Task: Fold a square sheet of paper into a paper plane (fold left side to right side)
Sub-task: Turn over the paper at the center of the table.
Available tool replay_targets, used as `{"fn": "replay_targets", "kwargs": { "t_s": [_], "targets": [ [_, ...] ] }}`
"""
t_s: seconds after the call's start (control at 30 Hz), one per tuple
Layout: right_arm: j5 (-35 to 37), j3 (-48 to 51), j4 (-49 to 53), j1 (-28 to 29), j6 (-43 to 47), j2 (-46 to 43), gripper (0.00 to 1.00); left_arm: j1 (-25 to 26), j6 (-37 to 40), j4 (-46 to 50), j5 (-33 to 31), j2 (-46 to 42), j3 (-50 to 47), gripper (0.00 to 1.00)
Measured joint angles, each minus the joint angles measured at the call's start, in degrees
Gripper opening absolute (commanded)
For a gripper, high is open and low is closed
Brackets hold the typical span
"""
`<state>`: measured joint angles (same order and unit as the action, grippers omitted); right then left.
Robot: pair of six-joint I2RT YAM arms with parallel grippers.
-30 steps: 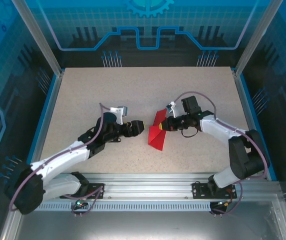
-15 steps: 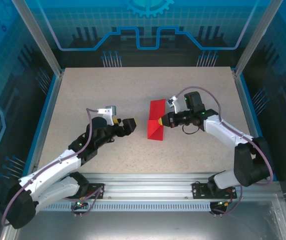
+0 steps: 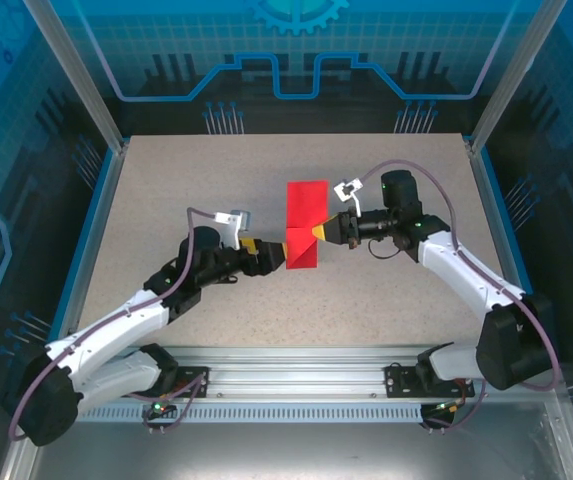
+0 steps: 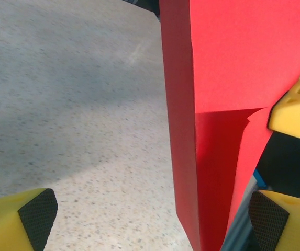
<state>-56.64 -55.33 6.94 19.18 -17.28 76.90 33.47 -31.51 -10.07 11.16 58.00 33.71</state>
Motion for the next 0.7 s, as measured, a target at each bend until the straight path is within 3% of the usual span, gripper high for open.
{"fn": "replay_targets", "kwargs": {
  "t_s": [0.33, 0.7],
  "targets": [
    [-7.04, -0.17, -4.04, 1.07, -0.68, -0.57, 0.00, 0.00, -2.67, -6.34, 11.26, 2.29, 2.54, 0.69],
    [-7.65, -0.20, -4.07, 1.14, -0.66, -0.72, 0.00, 0.00, -3.10, -7.30, 15.82, 3.48, 4.46, 0.36]
  ]
}}
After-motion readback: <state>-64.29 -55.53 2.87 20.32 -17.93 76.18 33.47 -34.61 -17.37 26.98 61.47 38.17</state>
